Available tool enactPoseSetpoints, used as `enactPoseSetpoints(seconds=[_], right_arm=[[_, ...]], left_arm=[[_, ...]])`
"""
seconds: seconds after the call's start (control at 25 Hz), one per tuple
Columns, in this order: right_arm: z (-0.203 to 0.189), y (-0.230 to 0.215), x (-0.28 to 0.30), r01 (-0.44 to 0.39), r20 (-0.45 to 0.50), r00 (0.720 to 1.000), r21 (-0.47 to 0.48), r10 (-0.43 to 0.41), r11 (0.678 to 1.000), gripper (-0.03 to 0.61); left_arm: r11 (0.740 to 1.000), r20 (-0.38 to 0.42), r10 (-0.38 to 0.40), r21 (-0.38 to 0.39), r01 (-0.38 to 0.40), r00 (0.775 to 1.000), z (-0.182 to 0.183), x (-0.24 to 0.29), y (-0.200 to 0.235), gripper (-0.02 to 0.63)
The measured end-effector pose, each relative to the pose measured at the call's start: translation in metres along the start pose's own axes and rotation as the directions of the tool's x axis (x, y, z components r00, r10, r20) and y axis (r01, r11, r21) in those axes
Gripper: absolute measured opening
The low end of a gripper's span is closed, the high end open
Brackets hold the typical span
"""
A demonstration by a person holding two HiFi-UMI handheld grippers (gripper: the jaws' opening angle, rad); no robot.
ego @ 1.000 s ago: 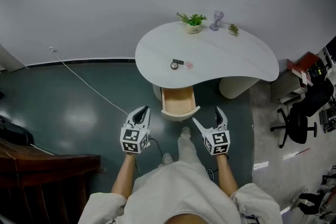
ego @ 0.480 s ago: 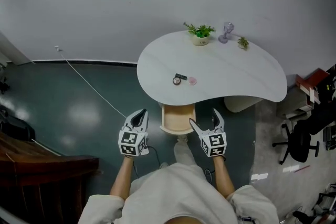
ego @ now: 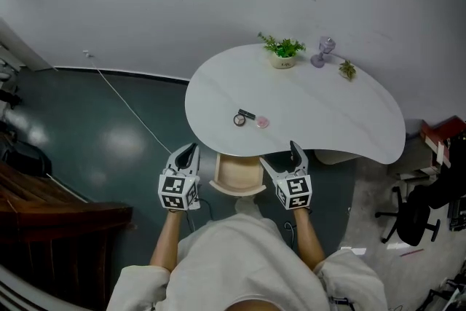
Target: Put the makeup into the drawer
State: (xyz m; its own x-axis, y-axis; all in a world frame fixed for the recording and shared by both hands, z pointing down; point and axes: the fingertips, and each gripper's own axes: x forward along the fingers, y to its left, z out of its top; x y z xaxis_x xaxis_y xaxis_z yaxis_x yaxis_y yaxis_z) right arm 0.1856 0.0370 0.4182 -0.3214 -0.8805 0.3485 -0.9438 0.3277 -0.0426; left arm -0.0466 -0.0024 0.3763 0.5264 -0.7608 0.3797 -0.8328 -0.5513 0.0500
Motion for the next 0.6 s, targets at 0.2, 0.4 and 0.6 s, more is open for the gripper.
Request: enactPoseSetpoints(seconds=[0.2, 0.4, 0.6], right_arm=[[0.000, -0.022, 0.019, -0.047, -0.015, 0.999, -0.006, 0.047, 0.999, 0.437], [0.000, -0.028, 0.035, -0.087, -0.031, 0.996, -0.012, 0.086, 0.996, 0.433], [0.001, -0.027, 0.054, -0.115, -0.056, 0.992, -0.022, 0.114, 0.993, 0.426]], left_arm=[[0.999, -0.013, 0.048, -0.006, -0.048, 0.999, 0.005, 0.016, -0.002, 0.017], [0.997, -0.028, 0.078, -0.020, -0.079, 0.997, 0.003, 0.025, 0.000, 0.017], [0.996, -0.038, 0.080, -0.035, -0.082, 0.996, 0.002, 0.034, 0.008, 0.017]])
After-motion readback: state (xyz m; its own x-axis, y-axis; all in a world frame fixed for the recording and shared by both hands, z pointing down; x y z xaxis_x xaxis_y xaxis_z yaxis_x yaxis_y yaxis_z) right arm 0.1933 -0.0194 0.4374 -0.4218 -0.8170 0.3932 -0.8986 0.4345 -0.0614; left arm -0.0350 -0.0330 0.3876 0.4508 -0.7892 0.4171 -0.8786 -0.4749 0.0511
